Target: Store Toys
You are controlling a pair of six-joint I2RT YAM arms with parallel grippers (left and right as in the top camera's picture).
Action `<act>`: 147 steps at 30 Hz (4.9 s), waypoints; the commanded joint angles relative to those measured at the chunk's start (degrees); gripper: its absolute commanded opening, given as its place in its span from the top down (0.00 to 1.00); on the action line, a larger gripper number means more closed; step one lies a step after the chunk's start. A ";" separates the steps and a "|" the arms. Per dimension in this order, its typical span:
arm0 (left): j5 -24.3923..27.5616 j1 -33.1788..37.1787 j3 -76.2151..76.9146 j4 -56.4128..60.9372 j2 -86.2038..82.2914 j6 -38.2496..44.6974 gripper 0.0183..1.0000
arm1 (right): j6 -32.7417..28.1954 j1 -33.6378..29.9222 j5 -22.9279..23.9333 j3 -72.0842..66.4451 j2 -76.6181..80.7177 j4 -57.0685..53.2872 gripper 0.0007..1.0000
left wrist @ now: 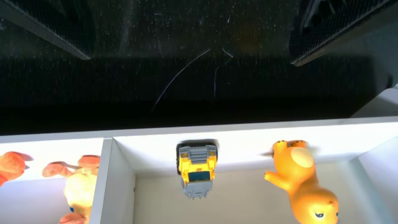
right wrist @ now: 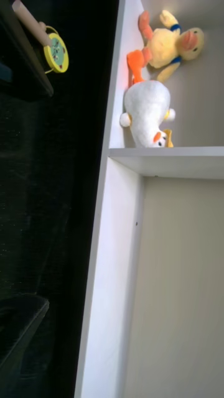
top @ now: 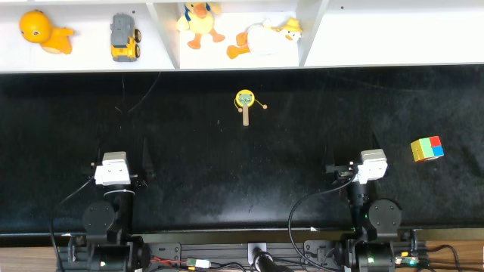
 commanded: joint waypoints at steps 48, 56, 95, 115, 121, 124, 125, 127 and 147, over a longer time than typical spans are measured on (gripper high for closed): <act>0.37 -0.37 -0.04 -0.17 -0.59 1.09 0.00 | 43.52 35.71 27.61 54.29 64.04 -36.83 0.00; 0.37 -0.37 -0.04 -0.17 -0.59 1.09 0.00 | 45.68 39.71 25.00 55.06 72.32 -35.60 0.00; 0.37 -0.37 -0.04 -0.17 -0.59 1.09 0.00 | 33.88 38.86 14.34 66.64 101.18 -28.06 0.00; 0.37 -0.37 -0.04 -0.17 -0.59 1.09 0.00 | 32.35 37.66 14.78 66.64 104.74 -28.52 0.00; 0.37 -0.37 -0.04 -0.17 -0.59 1.07 0.00 | 31.43 37.66 14.75 66.64 105.55 -26.60 0.02; 0.37 -0.37 -0.04 -0.17 -0.59 1.09 0.00 | 31.08 37.66 14.75 66.64 105.57 -26.21 0.08; 0.37 -0.37 -0.04 -0.17 -0.59 1.07 0.00 | 31.08 37.66 14.75 66.64 105.59 -26.25 0.12; 0.37 -0.37 -0.04 -0.17 -0.61 1.09 0.00 | 31.10 37.66 14.69 66.64 105.74 -26.23 0.24; 0.37 -0.37 -0.04 -0.17 -0.59 1.09 0.00 | 31.76 37.81 13.42 66.62 105.88 -26.25 0.94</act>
